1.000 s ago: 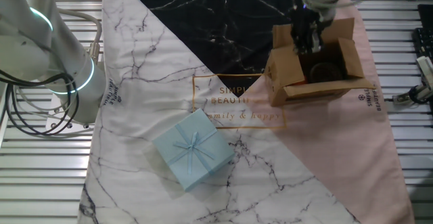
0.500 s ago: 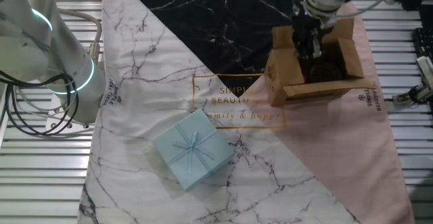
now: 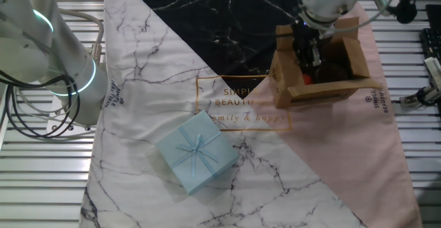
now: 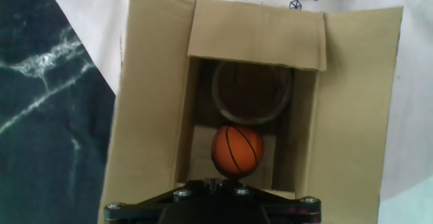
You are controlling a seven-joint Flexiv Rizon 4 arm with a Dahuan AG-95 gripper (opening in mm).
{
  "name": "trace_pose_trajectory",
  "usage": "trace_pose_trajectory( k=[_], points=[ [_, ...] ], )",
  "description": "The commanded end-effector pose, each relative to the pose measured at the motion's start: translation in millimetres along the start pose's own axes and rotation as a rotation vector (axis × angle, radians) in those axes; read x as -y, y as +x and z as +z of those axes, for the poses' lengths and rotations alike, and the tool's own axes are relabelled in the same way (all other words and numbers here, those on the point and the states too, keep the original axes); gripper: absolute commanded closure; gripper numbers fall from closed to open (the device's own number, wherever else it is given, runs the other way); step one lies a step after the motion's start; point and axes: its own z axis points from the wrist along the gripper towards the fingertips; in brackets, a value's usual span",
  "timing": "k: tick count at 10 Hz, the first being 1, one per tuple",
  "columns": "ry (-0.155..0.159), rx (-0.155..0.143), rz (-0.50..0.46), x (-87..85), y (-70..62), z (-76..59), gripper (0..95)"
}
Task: Cover the box
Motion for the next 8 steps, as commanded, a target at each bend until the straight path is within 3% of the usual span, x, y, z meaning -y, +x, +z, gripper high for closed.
trace_pose_trajectory(
  k=[1,8],
  points=[
    [0.003,-0.001,0.002,-0.5,2.1,-0.2,95.0],
    [0.002,0.003,-0.008,-1.1,-1.6,-7.0,95.0]
  ],
)
